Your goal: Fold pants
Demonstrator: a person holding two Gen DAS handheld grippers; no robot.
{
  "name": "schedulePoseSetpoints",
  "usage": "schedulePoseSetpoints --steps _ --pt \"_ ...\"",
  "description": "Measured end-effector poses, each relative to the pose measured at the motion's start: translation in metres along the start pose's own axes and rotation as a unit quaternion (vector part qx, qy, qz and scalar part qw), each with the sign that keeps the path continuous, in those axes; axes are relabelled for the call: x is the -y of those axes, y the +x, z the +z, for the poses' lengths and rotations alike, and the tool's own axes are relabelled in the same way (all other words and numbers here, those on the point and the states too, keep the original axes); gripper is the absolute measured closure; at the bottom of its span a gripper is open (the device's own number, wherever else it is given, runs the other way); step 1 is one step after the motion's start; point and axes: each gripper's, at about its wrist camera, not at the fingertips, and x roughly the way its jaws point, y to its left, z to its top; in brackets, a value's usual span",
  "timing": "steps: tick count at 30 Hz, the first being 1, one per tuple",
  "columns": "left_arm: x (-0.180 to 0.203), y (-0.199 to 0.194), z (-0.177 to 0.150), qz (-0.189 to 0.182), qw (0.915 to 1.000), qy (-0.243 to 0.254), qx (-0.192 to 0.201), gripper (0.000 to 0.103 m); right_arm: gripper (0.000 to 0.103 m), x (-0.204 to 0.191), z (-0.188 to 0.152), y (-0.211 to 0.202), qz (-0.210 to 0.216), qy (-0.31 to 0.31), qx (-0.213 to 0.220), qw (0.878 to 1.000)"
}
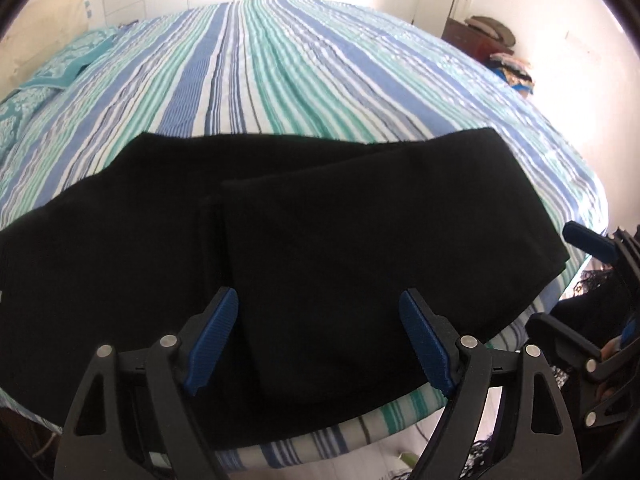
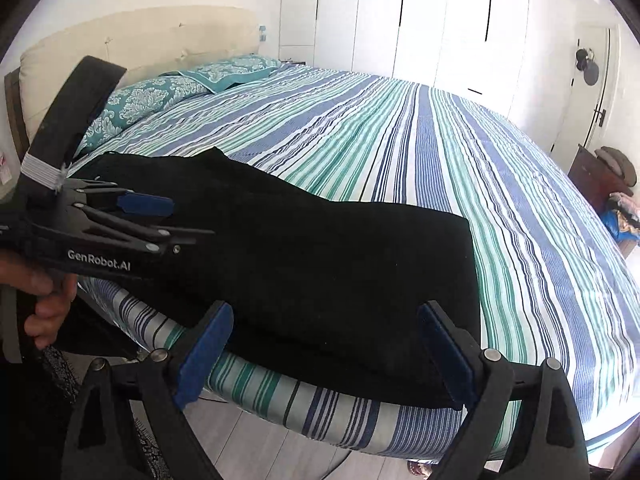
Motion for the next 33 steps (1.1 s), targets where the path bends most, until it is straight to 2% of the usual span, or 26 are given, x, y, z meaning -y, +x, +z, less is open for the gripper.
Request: schedulePoseSetpoints --steps 2,6,9,11,18,23,27,30,31,33 --pt "0.0 0.0 -0.007 -0.001 0.9999 0.009 0.004 0.018 0.01 0.001 -0.001 0.008 0.0 0.007 -0.014 1.0" --pt "0.005 -0.001 -0.012 0.013 0.9996 0.026 0.003 0.011 0.01 0.003 -0.001 0.015 0.001 0.014 -0.021 1.0" --pt "0.005 -0.005 -0.016 0.017 0.9995 0.025 0.007 0.011 0.009 0.005 -0.005 0.032 0.011 0.029 -0.056 0.998" --pt "0.001 -0.014 -0.015 0.018 0.9996 0.014 0.016 0.011 0.009 0.006 -0.008 0.037 0.01 0.039 -0.069 0.997" --pt "-0.046 -0.055 -0.013 0.023 0.9964 -0.051 0.063 0.011 0.009 -0.003 0.0 0.029 0.015 0.025 -0.041 0.999" --pt "-0.125 -0.087 -0.015 0.06 0.987 -0.122 0.085 0.011 0.009 -0.008 0.001 0.024 0.012 0.016 -0.032 0.999" --pt "-0.225 -0.117 -0.023 0.093 0.9673 -0.214 0.098 0.011 0.009 -0.007 0.001 0.02 0.01 0.017 -0.026 0.999" --pt "-0.297 -0.123 -0.032 0.072 0.9535 -0.279 0.088 0.011 0.009 -0.006 0.0 0.02 0.014 0.021 -0.03 0.999" --pt "-0.315 -0.118 -0.036 0.059 0.9522 -0.29 0.075 0.011 0.009 -0.007 -0.001 0.02 0.015 0.021 -0.031 0.999" --pt "-0.338 -0.104 -0.039 0.042 0.9557 -0.288 0.043 0.011 0.009 -0.008 0.0 0.022 0.019 0.021 -0.034 0.999"
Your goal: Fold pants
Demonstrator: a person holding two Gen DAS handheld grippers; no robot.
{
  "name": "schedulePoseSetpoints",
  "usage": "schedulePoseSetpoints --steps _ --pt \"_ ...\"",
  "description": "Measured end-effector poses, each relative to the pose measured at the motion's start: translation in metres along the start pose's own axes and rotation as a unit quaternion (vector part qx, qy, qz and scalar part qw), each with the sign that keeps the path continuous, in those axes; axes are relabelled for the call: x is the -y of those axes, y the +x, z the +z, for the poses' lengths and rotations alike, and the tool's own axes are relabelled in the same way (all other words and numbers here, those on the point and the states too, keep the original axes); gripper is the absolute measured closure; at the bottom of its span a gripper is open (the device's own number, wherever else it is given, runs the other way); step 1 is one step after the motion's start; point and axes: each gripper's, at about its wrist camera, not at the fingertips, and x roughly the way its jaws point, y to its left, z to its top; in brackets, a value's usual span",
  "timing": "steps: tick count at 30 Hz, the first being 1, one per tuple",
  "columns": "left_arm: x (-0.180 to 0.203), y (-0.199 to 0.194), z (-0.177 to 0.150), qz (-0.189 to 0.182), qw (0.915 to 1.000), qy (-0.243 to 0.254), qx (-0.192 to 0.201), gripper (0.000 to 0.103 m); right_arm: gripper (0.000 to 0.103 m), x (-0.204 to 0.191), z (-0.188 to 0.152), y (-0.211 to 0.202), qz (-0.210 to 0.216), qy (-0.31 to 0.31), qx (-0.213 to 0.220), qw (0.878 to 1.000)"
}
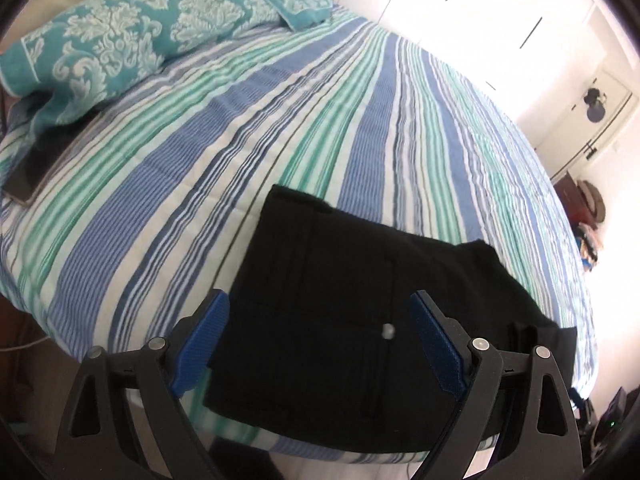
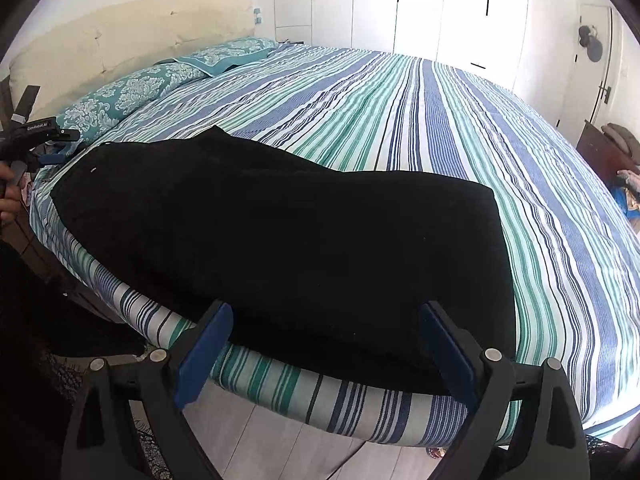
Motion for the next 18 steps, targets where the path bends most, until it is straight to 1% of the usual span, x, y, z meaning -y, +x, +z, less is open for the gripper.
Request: schedulePoseSetpoints --steps 2,4,5,7,9,12,13,14,15,16,17,18 --pt "-0.009 0.017 0.002 0.018 0.9992 0.027 -0.025 0.011 0.009 -0.002 0.0 0.002 0.003 -0.002 -0.003 1.0" --pt "-0.014 0.035 0.003 0.05 0.9964 0.048 -0.048 0.011 0.009 -0.005 -0.001 0.003 0.004 -0.006 -0.005 1.0" --pt "-0.017 0.044 0.003 0.051 0.9954 0.053 -0.062 0.009 0.009 -0.006 -0.001 0.003 0.005 -0.009 -0.006 1.0" --pt "-0.021 0.055 0.003 0.031 0.9954 0.047 -0.078 0.005 0.009 -0.009 -0.001 0.004 0.004 -0.015 -0.008 1.0" --pt "-0.02 0.058 0.001 0.006 0.9956 0.042 -0.083 0.004 0.009 -0.012 -0.002 0.004 0.0 -0.022 -0.008 1.0" --pt "-0.007 0.058 -0.005 -0.065 0.9918 0.038 -0.103 0.003 0.009 -0.013 -0.002 0.006 -0.002 -0.027 -0.009 1.0" --pt "-0.002 0.058 -0.007 -0.075 0.9902 0.048 -0.108 0.004 0.009 -0.013 -0.002 0.006 -0.002 -0.026 -0.009 1.0" --pt "0.003 0.056 -0.007 -0.076 0.9893 0.058 -0.11 0.008 0.009 -0.012 -0.002 0.006 -0.002 -0.024 -0.009 1.0" --pt "0.005 0.053 -0.008 -0.065 0.99 0.065 -0.107 0.029 0.009 -0.012 -0.002 0.006 -0.002 -0.022 -0.008 1.0" --pt "0.004 0.051 -0.007 -0.039 0.9916 0.067 -0.104 0.043 0.009 -0.011 -0.001 0.006 -0.001 -0.021 -0.006 1.0" --pt "0.0 0.048 -0.004 -0.03 0.9927 0.05 -0.105 0.063 0.009 -0.01 -0.001 0.005 0.0 -0.019 -0.005 1.0" --pt "-0.006 0.042 -0.001 -0.042 0.9937 0.021 -0.101 0.078 0.009 -0.009 0.0 0.004 0.002 -0.017 -0.003 1.0"
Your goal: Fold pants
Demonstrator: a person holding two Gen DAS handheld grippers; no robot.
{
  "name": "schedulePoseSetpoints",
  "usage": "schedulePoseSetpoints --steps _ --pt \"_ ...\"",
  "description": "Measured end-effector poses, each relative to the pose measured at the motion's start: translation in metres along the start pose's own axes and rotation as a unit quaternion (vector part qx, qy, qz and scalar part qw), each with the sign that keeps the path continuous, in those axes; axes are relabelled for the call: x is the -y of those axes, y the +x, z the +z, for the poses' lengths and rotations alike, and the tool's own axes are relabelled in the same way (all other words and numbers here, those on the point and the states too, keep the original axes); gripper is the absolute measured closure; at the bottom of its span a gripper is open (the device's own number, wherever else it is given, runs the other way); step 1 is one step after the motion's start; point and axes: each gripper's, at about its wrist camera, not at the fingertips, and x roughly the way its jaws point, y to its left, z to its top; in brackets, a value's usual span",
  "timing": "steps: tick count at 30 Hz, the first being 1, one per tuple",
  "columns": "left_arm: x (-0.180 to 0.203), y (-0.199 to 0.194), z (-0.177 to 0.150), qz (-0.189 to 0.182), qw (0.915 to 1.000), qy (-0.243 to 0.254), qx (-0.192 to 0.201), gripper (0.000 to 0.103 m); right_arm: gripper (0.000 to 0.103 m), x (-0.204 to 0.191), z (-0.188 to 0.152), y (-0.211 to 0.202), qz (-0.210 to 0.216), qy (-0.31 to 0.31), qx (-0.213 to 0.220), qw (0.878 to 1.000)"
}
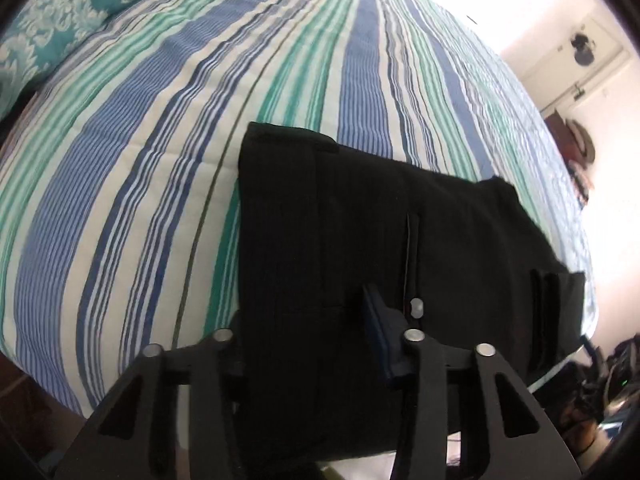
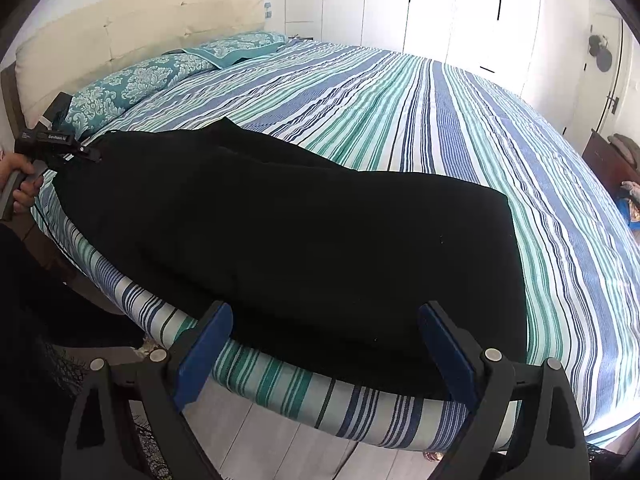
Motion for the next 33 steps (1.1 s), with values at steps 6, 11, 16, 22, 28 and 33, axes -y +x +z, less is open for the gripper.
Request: schedulePoseSetpoints --steps 6,11,16,22,28,33 --pt "0.037 -0.058 -0.008 -0.099 0.9932 -0.037 0.049 0.085 0.009 0.008 0.004 -0.007 0.003 0.016 0.016 1.0" --pt "0.123 -0.083 -0.025 -0.208 0.9768 -0.01 0.05 0.085 0.009 0.022 0.008 -0.017 0.006 0.042 0.038 0.998" --pt "0.217 -0.048 -0.046 -0.243 0.969 0.034 0.027 0.085 0.009 0.038 0.012 -0.026 0.008 0.077 0.059 0.995" --pt "0.287 0.041 -0.072 -0.177 0.9812 0.077 -0.006 0.085 0.009 0.056 0.015 -0.036 0.024 0.111 0.077 0.991" --pt "0.345 0.067 -0.1 -0.127 0.9667 0.22 -0.028 0.044 0.009 0.072 0.013 -0.039 0.071 0.143 0.083 0.984" --pt "0.337 0.015 -0.112 -0.147 0.952 0.269 0.0 0.024 0.009 0.074 0.011 -0.034 0.127 0.157 0.086 0.976"
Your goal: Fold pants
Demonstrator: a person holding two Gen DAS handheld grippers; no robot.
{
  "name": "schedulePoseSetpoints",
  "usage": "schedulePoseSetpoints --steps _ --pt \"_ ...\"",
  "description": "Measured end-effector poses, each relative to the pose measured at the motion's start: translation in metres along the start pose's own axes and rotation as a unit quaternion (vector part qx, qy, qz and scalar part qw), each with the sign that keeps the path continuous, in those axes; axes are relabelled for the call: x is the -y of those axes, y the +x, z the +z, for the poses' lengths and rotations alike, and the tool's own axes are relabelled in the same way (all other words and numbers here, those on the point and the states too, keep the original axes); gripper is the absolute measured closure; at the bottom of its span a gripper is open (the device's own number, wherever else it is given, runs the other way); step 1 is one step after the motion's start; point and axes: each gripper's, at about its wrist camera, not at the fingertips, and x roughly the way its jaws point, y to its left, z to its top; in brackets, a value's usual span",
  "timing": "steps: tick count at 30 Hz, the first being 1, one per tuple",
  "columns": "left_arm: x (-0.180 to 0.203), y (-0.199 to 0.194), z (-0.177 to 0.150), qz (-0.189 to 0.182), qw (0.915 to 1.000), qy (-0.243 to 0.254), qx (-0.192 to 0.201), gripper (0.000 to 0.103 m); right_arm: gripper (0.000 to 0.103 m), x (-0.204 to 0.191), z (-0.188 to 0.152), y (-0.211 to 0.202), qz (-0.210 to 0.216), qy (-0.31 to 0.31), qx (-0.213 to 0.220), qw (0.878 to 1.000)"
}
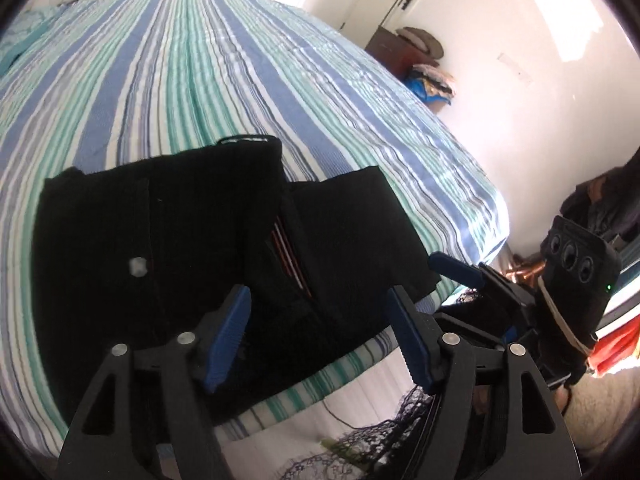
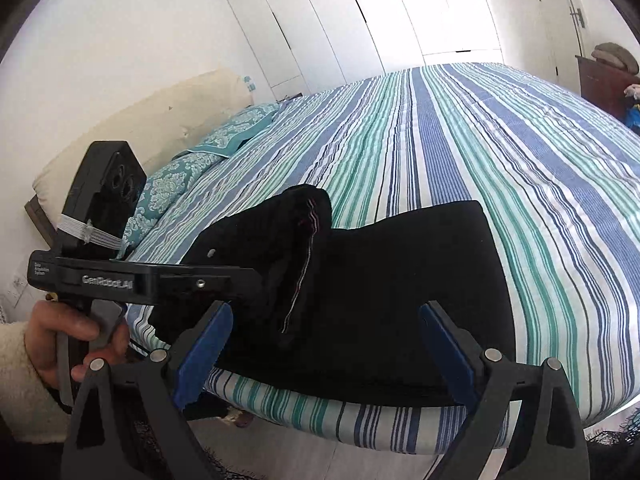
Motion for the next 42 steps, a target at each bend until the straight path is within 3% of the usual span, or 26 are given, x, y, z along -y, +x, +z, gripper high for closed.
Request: schedulePoseSetpoints --steps 2,4,8,10,13,16,17,19,20,22,25,26,27,30,32,34,36,38,42 --pt "-0.02 -0.033 -0.009 0.045 0.9979 -0.016 0.043 0.018 0.009 -0.006 -0.002 0.004 0.019 -0.008 -0.009 1.0" --pt "-0.046 -0.062 -0.02 0.091 0.9905 -0.057 0.086 0.018 0.009 -0.014 -0.006 0.013 0.049 -0.013 -0.026 0.998" --pt "-0.095 -0.083 -0.048 0.179 0.9649 -0.127 0.144 0.018 0.009 -0.031 -0.006 0.043 0.095 -0.002 -0.072 0.993" --pt "-0.111 -0.076 -0.066 0.217 0.9554 -0.143 0.14 0.018 0.009 -0.036 -0.003 0.064 0.087 0.013 -0.106 0.991" --pt "-0.132 -0.071 -0.069 0.213 0.9504 -0.186 0.129 0.021 0.01 -0.035 0.002 0.09 0.047 0.057 -0.139 0.988" --pt "-0.133 -0.072 -0.071 0.226 0.9464 -0.176 0.148 0.021 0.011 -0.032 0.012 0.095 -0.001 0.087 -0.139 0.986" --pt "-0.136 -0.072 -0.071 0.226 0.9472 -0.173 0.147 0.021 0.011 -0.033 0.016 0.089 -0.001 0.093 -0.126 0.988" --pt "-0.137 -0.069 -0.07 0.215 0.9496 -0.175 0.146 0.021 0.011 -0.041 0.021 0.08 0.041 0.077 -0.105 0.991" --pt "-0.137 -0.067 -0.071 0.209 0.9508 -0.176 0.145 0.02 0.011 -0.047 0.021 0.081 0.058 0.057 -0.111 0.99" --pt "-0.135 -0.064 -0.071 0.207 0.9526 -0.173 0.141 0.021 0.014 -0.055 0.02 0.091 0.051 0.025 -0.138 0.989" --pt "-0.126 -0.063 -0.07 0.21 0.9544 -0.16 0.139 0.02 0.039 -0.048 0.022 0.105 0.057 0.045 -0.141 0.987" --pt "-0.123 -0.065 -0.07 0.212 0.9548 -0.155 0.139 0.02 0.068 -0.045 0.021 0.112 0.041 0.049 -0.158 0.985" --pt "-0.121 -0.066 -0.07 0.214 0.9551 -0.15 0.14 0.02 0.082 -0.043 0.02 0.117 0.015 0.046 -0.176 0.983" --pt "-0.121 -0.069 -0.072 0.215 0.9549 -0.146 0.144 0.019 0.087 -0.038 0.026 0.096 0.029 0.051 -0.169 0.984" --pt "-0.124 -0.067 -0.072 0.212 0.955 -0.152 0.141 0.019 0.087 -0.036 0.024 0.086 0.027 0.038 -0.171 0.984" --pt "-0.127 -0.065 -0.071 0.213 0.9542 -0.159 0.138 0.02 0.076 -0.03 0.018 0.09 0.013 0.033 -0.191 0.981" --pt "-0.128 -0.067 -0.073 0.212 0.953 -0.165 0.141 0.02 0.038 -0.021 0.016 0.085 -0.004 0.046 -0.182 0.982" --pt "-0.127 -0.07 -0.073 0.209 0.9521 -0.167 0.147 0.019 0.023 -0.012 0.016 0.077 -0.006 0.066 -0.161 0.985" --pt "-0.13 -0.066 -0.072 0.215 0.9505 -0.174 0.143 0.019 0.021 -0.002 0.015 0.088 0.011 0.104 -0.171 0.98"
